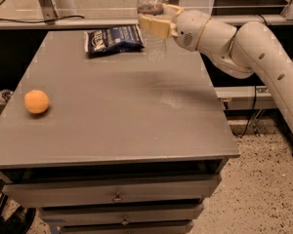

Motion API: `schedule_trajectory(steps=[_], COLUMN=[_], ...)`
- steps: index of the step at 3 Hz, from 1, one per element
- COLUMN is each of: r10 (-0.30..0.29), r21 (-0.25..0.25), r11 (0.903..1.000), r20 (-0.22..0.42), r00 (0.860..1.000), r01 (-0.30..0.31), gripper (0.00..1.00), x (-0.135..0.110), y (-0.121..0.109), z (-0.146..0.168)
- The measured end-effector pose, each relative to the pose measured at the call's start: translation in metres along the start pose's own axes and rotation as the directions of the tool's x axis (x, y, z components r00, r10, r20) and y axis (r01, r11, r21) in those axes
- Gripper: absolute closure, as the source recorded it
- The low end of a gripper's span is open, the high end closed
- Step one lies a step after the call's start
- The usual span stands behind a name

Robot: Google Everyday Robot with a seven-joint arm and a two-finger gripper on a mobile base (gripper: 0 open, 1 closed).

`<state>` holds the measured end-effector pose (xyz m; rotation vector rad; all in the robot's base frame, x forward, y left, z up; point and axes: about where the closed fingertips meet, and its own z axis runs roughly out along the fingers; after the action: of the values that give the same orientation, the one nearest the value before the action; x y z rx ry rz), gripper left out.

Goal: Place water bottle upright

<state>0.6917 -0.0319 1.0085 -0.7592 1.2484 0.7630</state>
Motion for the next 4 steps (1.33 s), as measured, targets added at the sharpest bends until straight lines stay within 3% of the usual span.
schedule_trajectory(steps=[2,4], r10=[0.042,0.089], r21=[0.0,-0.034], r11=[0.9991,0.9958], r20=[0.106,0.155], r00=[0.993,0.984], r01=[-0.043,-0.085], gripper=[1.0,1.0], x=[0.031,0.045], y=[0.013,0.022], z=[-0.004,-0.022])
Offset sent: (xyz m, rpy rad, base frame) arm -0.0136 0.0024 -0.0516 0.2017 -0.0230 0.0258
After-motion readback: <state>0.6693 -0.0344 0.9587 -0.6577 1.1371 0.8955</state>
